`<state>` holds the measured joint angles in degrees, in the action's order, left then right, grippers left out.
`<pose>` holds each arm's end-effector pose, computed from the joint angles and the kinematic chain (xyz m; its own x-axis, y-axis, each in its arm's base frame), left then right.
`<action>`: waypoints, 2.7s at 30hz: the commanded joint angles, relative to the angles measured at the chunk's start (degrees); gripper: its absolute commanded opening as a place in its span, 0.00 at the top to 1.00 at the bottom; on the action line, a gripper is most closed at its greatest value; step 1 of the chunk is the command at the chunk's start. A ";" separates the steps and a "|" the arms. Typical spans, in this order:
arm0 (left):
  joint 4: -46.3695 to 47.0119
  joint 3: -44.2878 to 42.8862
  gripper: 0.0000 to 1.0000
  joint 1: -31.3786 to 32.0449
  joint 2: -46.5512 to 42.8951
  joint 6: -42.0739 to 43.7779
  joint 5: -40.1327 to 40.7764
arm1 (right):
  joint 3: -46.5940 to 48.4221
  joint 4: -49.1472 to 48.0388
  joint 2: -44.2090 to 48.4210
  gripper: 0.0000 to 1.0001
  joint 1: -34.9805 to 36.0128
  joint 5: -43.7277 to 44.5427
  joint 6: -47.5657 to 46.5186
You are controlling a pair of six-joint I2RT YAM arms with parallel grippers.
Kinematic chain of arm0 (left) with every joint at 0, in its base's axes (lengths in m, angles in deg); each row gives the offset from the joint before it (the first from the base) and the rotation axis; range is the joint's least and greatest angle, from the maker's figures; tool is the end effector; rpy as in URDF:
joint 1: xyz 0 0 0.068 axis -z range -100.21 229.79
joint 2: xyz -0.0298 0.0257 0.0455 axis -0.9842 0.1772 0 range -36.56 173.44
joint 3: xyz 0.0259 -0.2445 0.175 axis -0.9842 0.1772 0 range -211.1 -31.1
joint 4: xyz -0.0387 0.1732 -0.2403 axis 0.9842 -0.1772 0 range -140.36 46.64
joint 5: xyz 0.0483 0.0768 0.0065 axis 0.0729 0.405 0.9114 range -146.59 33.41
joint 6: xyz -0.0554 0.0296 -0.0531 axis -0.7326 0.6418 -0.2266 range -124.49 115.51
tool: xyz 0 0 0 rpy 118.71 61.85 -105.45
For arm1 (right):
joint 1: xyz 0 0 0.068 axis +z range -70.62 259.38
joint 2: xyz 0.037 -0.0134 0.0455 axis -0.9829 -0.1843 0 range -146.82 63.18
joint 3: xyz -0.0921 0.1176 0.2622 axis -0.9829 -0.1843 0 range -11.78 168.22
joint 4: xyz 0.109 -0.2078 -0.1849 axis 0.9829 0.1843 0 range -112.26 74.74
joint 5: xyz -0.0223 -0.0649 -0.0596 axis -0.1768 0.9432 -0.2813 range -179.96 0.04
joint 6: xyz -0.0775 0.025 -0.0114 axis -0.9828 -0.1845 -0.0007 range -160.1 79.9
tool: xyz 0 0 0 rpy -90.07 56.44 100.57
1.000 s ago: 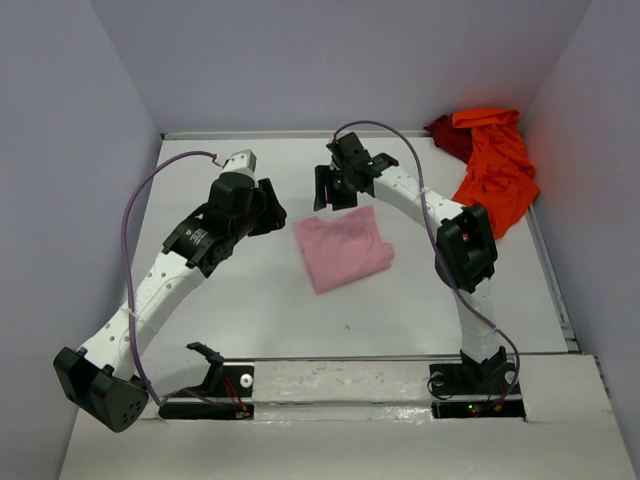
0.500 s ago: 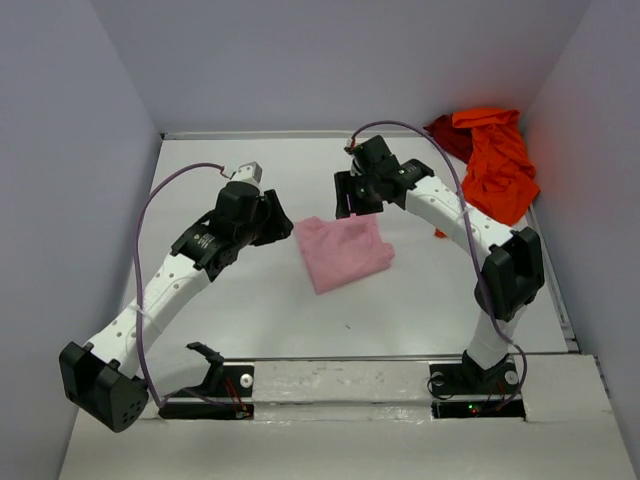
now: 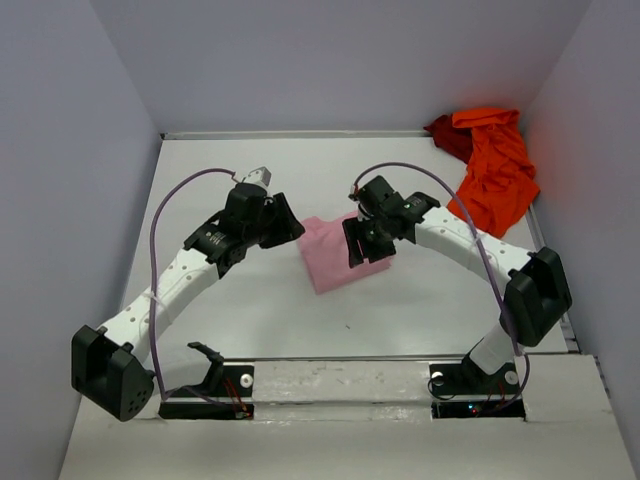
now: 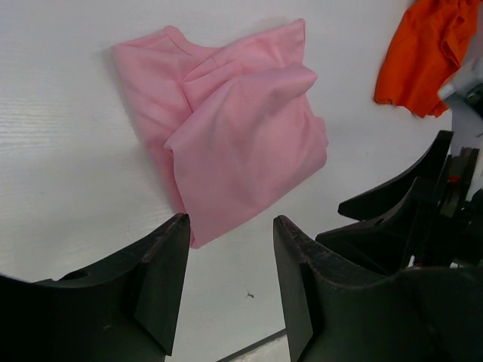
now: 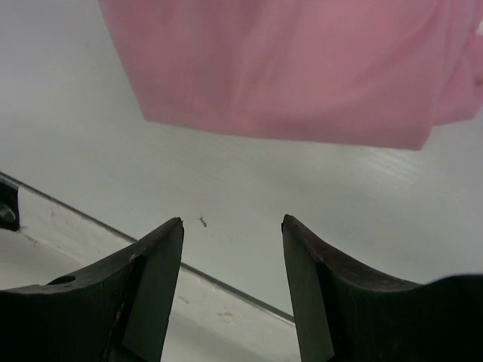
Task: Fold and stack the t-shirts
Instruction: Pick up the square-folded T-shirt from the center of the board.
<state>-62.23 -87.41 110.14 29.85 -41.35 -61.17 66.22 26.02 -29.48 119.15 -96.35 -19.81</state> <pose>0.2734 -0.1668 0.3216 -0.6727 -0.2991 -0.6768 0.2005 0.8068 -0.5558 0.2947 0.2556 0.2638 -0.8760 -0.2806 -0.3923 -0.3953 0.8837 0.2507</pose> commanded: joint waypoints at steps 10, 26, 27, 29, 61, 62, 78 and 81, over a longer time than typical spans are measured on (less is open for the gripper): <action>4.46 5.16 0.42 -0.29 -3.66 -3.04 -2.89 | -15.50 -12.06 11.18 0.39 4.52 -5.75 12.23; 0.06 3.57 0.42 -0.20 -2.34 1.71 0.54 | -6.19 -2.04 1.97 0.39 18.41 22.71 -10.80; 0.15 3.84 0.42 -0.11 -2.43 1.71 0.36 | -6.19 -2.21 1.44 0.39 18.41 23.96 -11.15; 0.68 4.28 0.42 -0.11 -2.86 1.53 0.36 | -6.36 -3.18 0.12 0.39 18.41 27.99 -12.38; -1.60 5.87 0.41 -0.11 -6.56 0.74 0.80 | -3.56 -20.23 -16.84 0.09 22.90 23.53 -22.41; -1.87 5.87 0.41 -0.20 -7.08 0.74 0.71 | -3.38 -20.41 -17.72 0.11 22.90 23.71 -22.23; -4.07 9.64 0.41 -0.11 -13.15 -1.28 0.45 | 2.16 -19.71 -20.36 0.68 21.15 24.76 -20.65; -3.80 10.52 0.41 -0.20 -13.33 -1.37 0.45 | 2.16 -19.62 -20.19 0.71 20.61 24.50 -20.47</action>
<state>-68.59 -77.90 109.29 17.81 -41.79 -57.69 65.65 7.33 -49.00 140.15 -71.30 -40.31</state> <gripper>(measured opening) 0.582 0.303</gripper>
